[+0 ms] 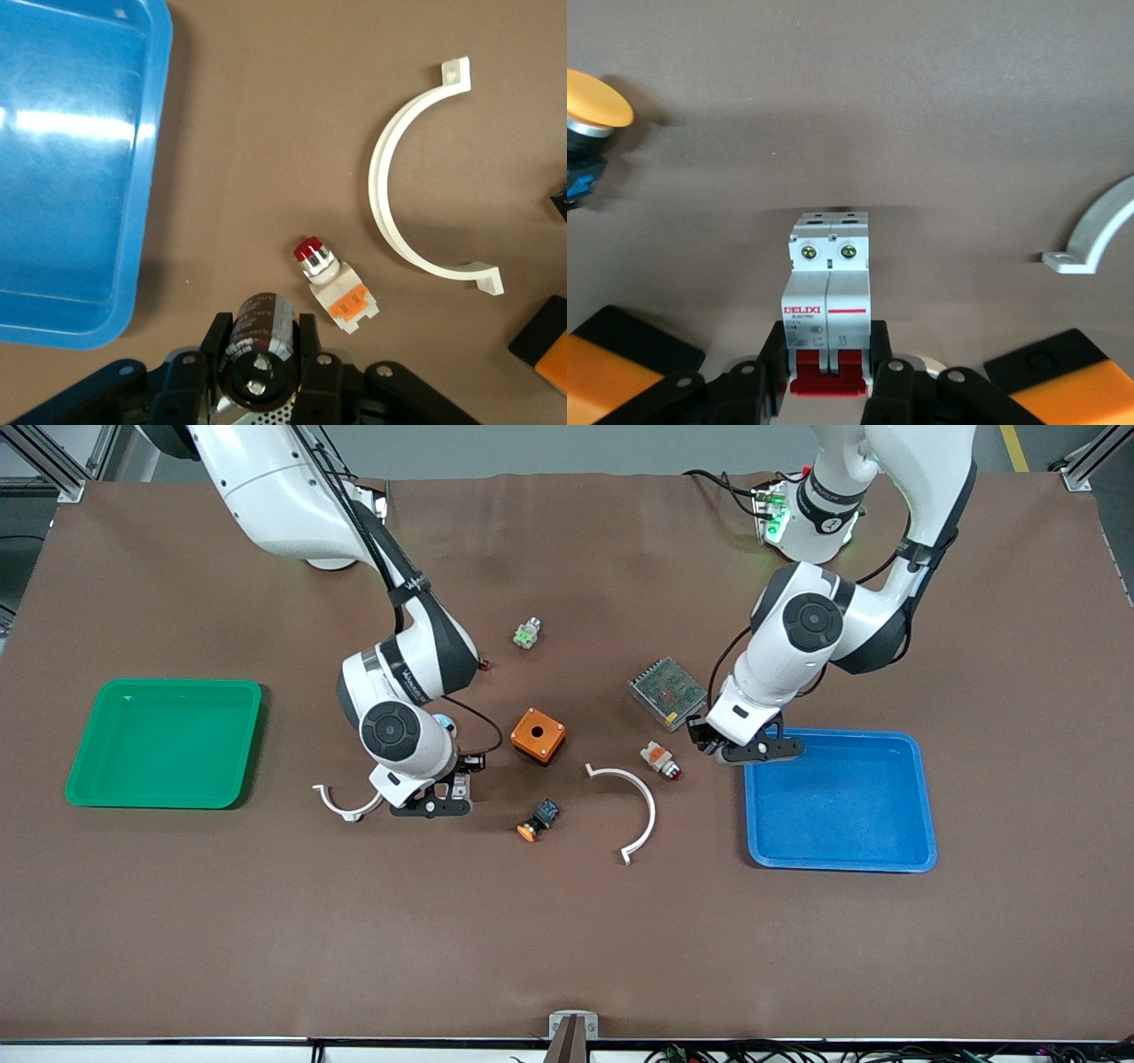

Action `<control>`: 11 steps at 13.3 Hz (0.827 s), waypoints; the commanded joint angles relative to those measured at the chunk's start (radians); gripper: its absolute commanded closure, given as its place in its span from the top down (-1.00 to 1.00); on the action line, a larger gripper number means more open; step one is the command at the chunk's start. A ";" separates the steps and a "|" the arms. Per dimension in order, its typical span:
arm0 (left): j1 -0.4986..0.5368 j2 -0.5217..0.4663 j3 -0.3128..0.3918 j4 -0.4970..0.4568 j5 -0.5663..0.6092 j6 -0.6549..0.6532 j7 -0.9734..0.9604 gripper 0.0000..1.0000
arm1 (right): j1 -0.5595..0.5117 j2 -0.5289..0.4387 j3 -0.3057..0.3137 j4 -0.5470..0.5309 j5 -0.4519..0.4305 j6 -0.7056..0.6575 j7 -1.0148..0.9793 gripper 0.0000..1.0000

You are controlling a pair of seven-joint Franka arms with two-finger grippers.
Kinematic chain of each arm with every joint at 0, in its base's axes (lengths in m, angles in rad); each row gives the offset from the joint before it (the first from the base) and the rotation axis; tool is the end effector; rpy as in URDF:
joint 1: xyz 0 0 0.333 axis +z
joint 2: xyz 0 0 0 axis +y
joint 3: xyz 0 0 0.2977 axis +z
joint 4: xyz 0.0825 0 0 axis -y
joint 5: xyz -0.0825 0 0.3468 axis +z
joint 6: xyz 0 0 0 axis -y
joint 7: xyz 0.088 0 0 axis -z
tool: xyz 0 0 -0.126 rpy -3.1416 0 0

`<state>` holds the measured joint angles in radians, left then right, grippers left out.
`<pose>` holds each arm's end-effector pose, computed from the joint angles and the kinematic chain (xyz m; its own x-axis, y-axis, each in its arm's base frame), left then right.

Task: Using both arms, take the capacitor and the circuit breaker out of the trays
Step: 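Carry the breaker toward the orange cube while the left gripper carries the capacitor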

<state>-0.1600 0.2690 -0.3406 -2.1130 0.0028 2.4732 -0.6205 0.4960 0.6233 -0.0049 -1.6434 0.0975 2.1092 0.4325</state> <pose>0.4901 -0.2648 0.2943 0.9901 0.1357 0.0354 0.1300 -0.9827 0.1320 0.5500 0.3014 0.2295 0.9847 0.0025 -0.1741 0.0028 -1.0000 0.0012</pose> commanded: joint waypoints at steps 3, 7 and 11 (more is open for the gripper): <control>-0.041 0.039 0.000 0.002 0.109 -0.005 -0.160 -1.00 | 0.009 0.009 -0.012 0.019 0.024 -0.020 0.014 0.97; -0.067 0.052 -0.003 0.011 0.112 -0.004 -0.209 -1.00 | 0.006 -0.110 -0.015 0.017 0.022 -0.199 0.081 1.00; -0.070 0.062 -0.003 0.010 0.112 -0.004 -0.209 -1.00 | -0.031 -0.368 -0.018 -0.016 0.022 -0.446 0.083 1.00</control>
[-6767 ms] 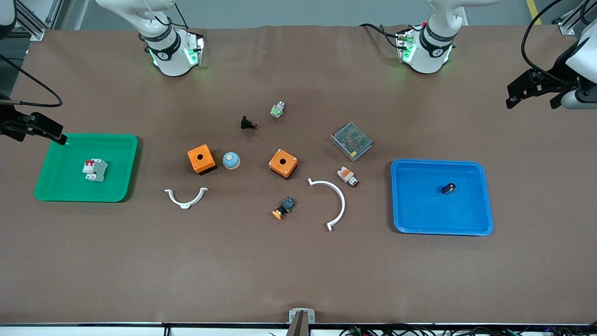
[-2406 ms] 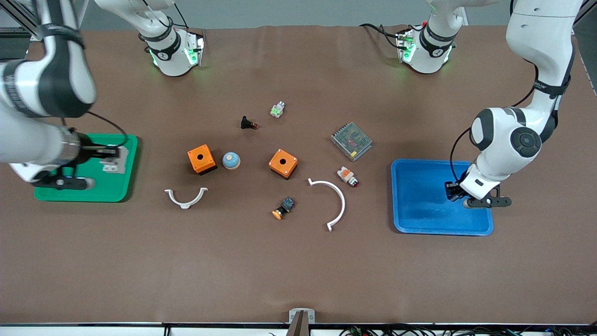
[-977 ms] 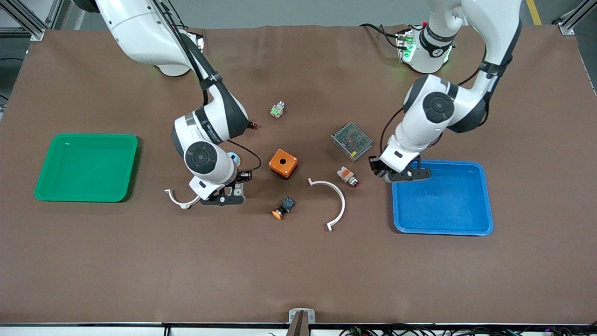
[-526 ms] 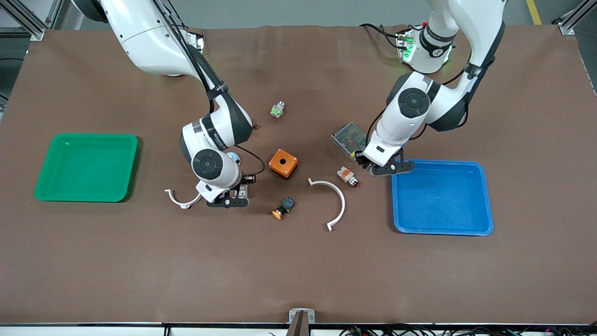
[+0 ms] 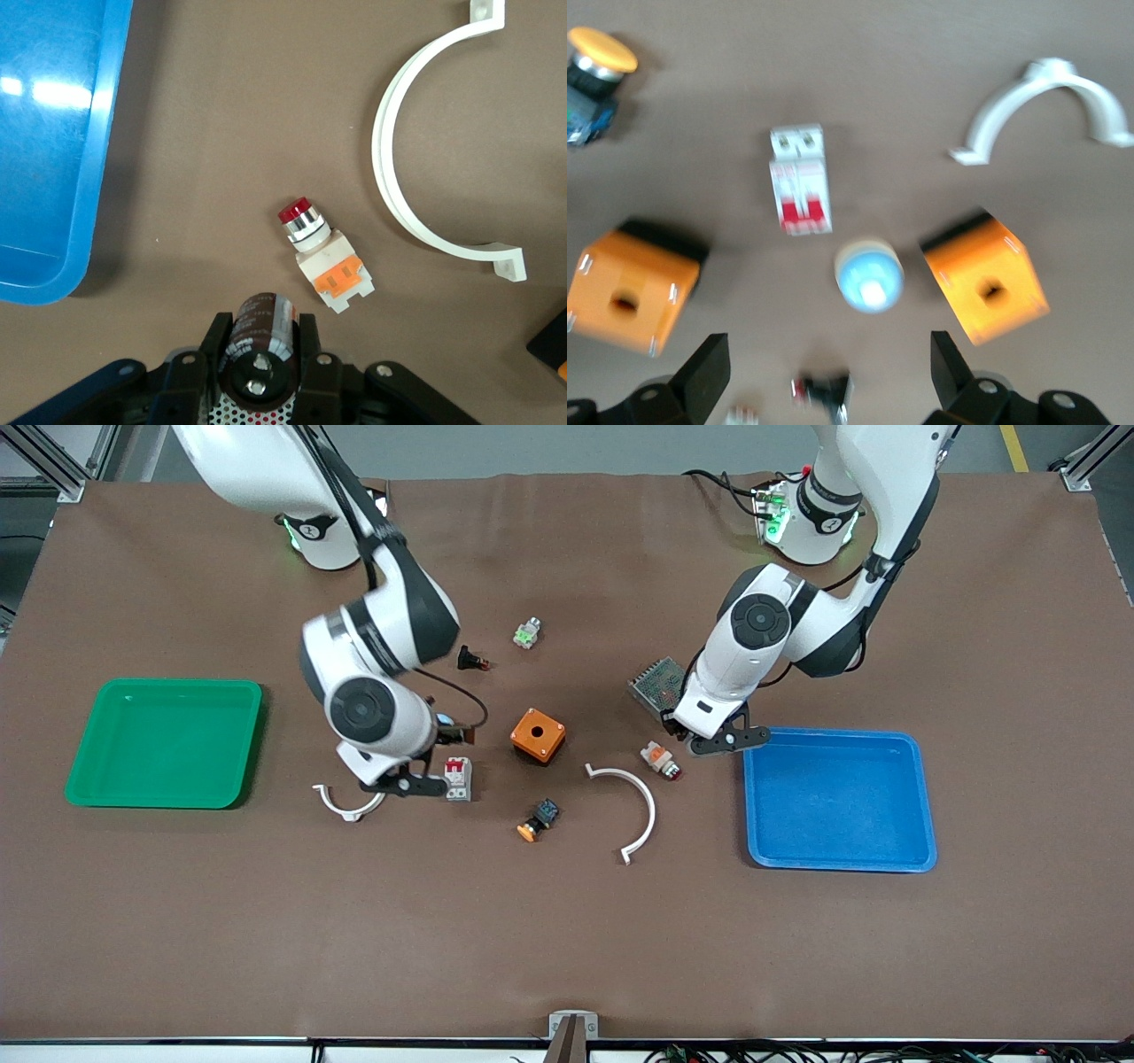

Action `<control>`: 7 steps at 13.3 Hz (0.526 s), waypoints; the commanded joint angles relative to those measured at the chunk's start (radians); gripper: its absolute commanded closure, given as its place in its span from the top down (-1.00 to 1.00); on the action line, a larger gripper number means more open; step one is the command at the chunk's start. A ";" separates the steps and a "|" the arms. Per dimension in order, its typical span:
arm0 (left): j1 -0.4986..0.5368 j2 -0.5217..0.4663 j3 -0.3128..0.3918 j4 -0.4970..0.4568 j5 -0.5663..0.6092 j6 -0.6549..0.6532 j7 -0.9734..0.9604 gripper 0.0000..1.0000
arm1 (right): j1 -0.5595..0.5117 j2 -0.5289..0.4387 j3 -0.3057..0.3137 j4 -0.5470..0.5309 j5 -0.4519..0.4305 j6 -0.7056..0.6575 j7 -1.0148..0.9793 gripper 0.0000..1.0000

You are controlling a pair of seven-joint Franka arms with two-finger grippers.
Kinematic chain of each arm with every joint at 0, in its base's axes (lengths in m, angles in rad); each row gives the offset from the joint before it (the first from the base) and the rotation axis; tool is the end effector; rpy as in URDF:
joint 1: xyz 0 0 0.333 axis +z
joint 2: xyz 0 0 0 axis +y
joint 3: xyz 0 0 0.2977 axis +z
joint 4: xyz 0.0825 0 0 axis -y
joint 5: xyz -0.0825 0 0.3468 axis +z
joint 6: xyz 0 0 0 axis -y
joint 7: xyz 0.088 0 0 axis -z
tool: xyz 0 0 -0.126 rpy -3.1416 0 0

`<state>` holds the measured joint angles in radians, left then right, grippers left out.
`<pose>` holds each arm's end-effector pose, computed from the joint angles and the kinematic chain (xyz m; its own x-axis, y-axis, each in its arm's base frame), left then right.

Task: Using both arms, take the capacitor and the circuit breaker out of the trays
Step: 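Lower the breaker onto the table and open the right gripper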

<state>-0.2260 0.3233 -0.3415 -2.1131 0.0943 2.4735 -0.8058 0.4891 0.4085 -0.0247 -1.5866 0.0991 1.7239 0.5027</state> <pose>0.4689 -0.2956 0.2658 0.9828 0.1846 0.0097 0.1834 -0.9803 0.0736 0.5266 0.2777 0.3613 0.9591 -0.0717 -0.2738 -0.0577 -0.9966 0.0588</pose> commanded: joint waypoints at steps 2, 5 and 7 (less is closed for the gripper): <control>-0.022 0.013 -0.002 0.010 0.021 -0.004 -0.042 -1.00 | -0.064 -0.270 0.002 -0.117 0.019 -0.113 0.002 1.00; -0.044 0.022 -0.002 0.015 0.022 -0.001 -0.081 -1.00 | -0.168 -0.376 0.000 -0.131 0.011 -0.197 -0.062 1.00; -0.068 0.042 -0.001 0.028 0.022 0.008 -0.114 -1.00 | -0.248 -0.425 0.000 -0.133 0.008 -0.224 -0.140 1.00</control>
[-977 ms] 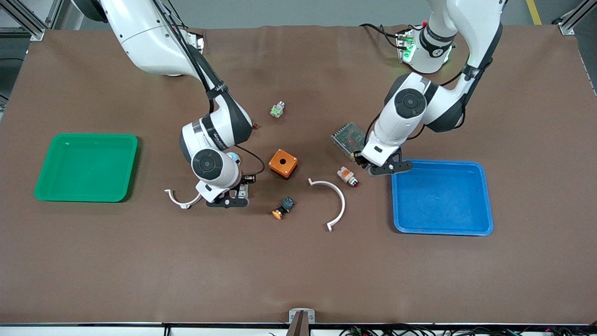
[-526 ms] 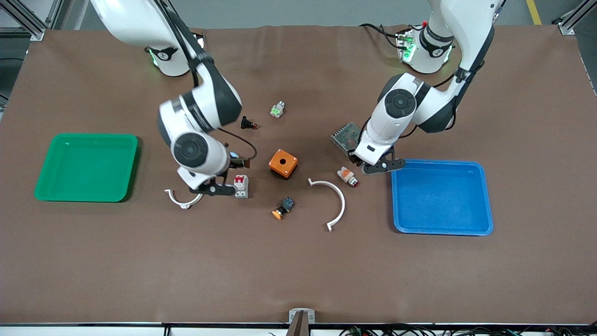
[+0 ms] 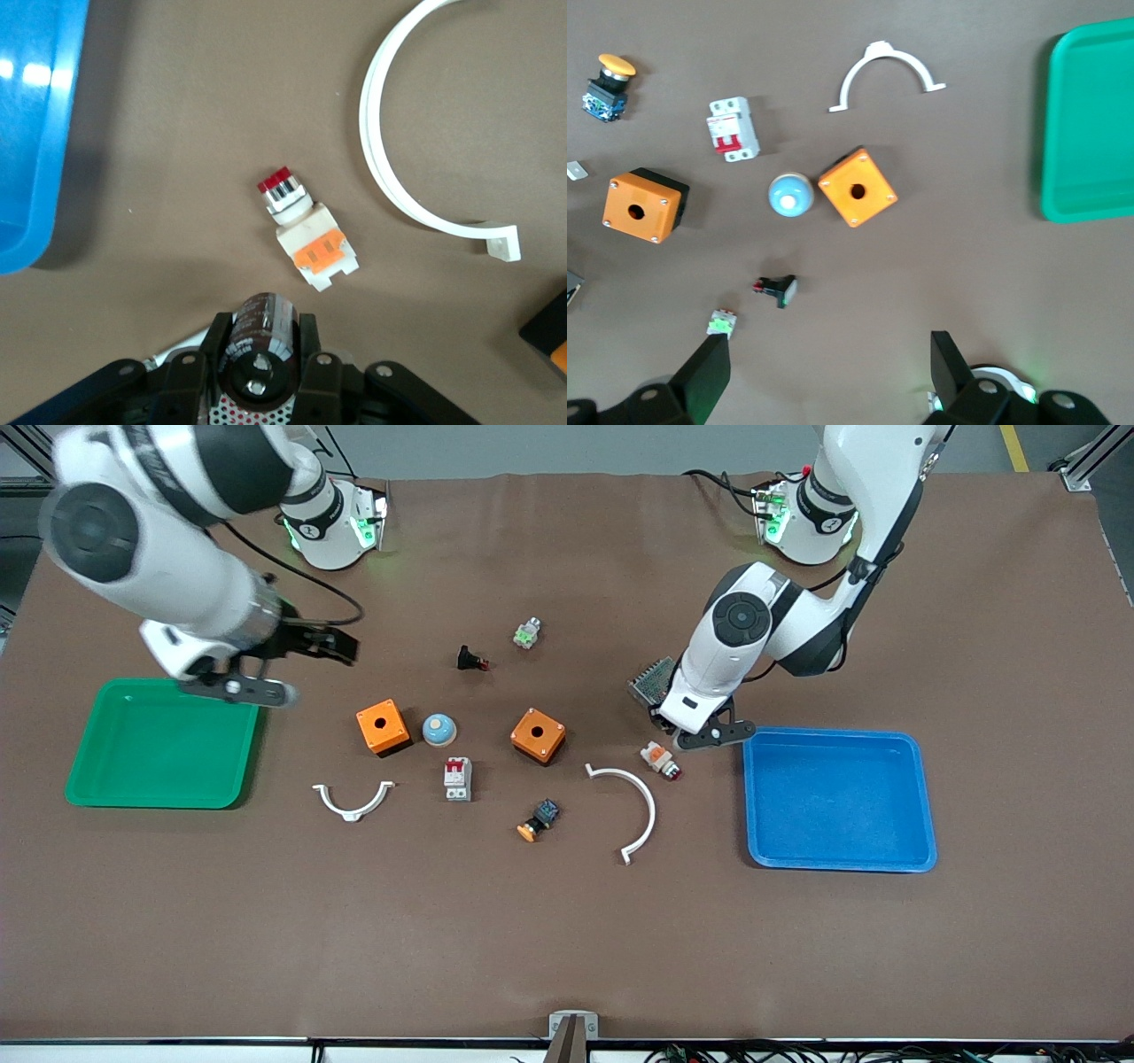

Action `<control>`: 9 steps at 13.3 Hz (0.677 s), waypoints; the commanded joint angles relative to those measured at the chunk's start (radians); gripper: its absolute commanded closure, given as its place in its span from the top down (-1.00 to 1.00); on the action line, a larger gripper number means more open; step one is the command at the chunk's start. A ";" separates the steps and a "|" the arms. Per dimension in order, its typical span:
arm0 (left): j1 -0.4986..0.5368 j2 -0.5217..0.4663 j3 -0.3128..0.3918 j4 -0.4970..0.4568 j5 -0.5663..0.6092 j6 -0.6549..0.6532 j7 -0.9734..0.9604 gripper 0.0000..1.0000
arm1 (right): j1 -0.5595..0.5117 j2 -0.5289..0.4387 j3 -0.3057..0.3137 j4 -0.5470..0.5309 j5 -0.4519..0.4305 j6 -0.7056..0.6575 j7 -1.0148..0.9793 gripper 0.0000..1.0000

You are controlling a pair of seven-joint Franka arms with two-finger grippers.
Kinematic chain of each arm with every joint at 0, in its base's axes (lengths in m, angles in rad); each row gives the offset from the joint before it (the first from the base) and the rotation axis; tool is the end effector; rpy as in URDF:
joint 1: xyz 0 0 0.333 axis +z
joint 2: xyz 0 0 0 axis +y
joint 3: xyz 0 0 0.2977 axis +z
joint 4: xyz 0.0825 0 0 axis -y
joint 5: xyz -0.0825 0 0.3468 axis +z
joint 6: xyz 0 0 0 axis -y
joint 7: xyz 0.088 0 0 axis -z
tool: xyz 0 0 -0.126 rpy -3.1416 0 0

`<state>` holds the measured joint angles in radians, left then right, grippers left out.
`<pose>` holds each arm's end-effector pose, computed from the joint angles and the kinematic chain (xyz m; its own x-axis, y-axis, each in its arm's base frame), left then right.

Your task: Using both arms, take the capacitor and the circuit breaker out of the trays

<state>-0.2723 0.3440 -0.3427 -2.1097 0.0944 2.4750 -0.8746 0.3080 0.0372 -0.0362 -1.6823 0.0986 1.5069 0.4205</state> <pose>0.4541 -0.3178 0.2565 0.9785 0.2057 -0.0106 0.2060 -0.9762 0.0685 0.4860 0.1491 0.5165 0.9615 -0.1481 -0.2315 -0.1526 -0.9883 -0.0016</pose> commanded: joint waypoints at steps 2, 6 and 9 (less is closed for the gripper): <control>-0.048 0.055 0.001 0.066 0.033 0.007 -0.108 -1.00 | -0.128 -0.094 0.010 -0.037 -0.011 -0.016 -0.127 1.00; -0.102 0.153 0.002 0.149 0.108 0.007 -0.269 -1.00 | -0.269 -0.105 0.010 -0.028 -0.029 -0.001 -0.313 1.00; -0.123 0.216 0.001 0.195 0.163 0.005 -0.375 -0.96 | -0.288 -0.097 0.009 0.015 -0.085 0.022 -0.321 1.00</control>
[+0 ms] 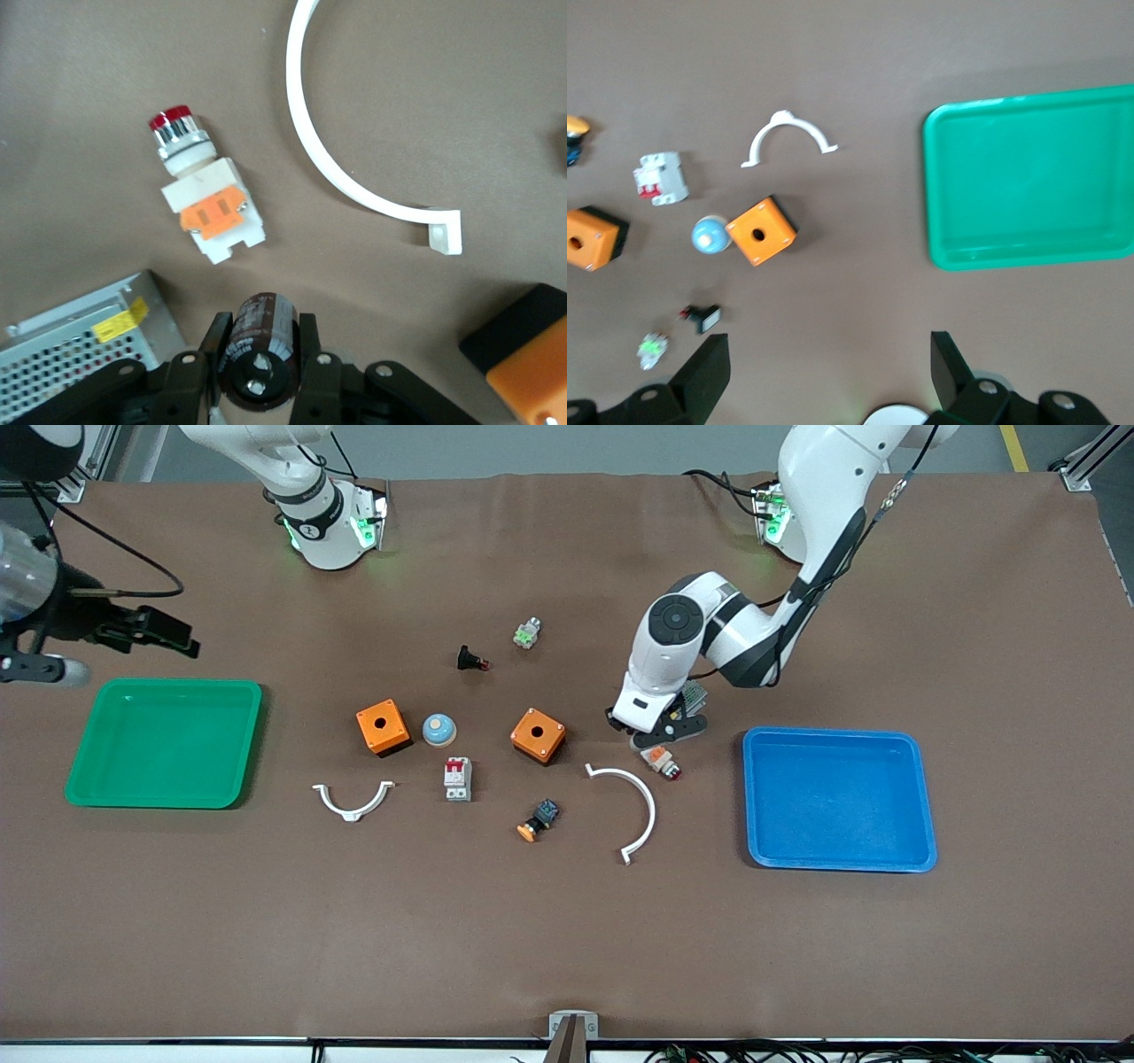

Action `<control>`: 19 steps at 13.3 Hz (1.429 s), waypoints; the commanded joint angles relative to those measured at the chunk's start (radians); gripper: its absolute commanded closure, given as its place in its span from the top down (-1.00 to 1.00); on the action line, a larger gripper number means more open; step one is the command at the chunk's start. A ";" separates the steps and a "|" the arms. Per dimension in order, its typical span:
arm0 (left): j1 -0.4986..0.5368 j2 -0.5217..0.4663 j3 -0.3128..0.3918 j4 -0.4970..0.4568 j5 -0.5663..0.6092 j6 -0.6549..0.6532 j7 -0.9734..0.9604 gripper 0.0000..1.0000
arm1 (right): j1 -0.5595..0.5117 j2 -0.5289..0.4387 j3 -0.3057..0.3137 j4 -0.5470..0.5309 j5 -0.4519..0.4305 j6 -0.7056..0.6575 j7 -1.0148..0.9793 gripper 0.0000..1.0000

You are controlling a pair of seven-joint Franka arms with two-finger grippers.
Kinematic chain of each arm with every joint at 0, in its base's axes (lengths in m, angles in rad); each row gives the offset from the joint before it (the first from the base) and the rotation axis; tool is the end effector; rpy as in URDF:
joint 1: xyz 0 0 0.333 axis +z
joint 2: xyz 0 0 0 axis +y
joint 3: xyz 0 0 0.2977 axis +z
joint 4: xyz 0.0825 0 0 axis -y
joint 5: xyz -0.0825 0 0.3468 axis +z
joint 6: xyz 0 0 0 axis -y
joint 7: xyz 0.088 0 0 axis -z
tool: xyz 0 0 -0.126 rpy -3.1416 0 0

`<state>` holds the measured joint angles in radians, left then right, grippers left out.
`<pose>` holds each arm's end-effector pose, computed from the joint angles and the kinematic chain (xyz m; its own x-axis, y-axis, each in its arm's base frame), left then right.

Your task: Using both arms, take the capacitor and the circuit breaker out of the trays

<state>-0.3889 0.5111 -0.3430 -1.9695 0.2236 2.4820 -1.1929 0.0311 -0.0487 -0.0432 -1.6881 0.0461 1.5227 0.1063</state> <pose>0.4414 -0.3873 0.2195 0.9460 0.3240 -0.0045 0.3238 -0.9449 0.0478 0.4923 -0.0004 0.5576 0.9859 -0.1154 -0.1209 -0.1205 -0.9921 -0.0354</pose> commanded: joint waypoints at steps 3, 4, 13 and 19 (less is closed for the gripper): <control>-0.021 0.085 0.001 0.080 0.034 -0.002 -0.068 -0.26 | -0.062 0.007 0.017 0.102 -0.026 0.007 -0.086 1.00; -0.022 0.095 0.001 0.087 0.034 -0.002 -0.068 -0.03 | -0.074 0.015 0.017 0.123 -0.025 0.005 -0.100 1.00; 0.069 -0.054 0.016 0.287 0.042 -0.371 -0.028 1.00 | -0.091 0.033 0.017 0.160 -0.023 0.008 -0.102 1.00; 0.344 -0.190 0.016 0.525 0.037 -0.618 0.465 1.00 | -0.085 0.036 0.019 0.160 -0.031 0.008 -0.103 1.00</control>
<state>-0.1110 0.3592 -0.3171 -1.4587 0.2538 1.9062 -0.8466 -0.0393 -0.0270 -0.0372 -1.5556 0.0261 1.5416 0.0141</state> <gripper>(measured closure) 0.000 0.000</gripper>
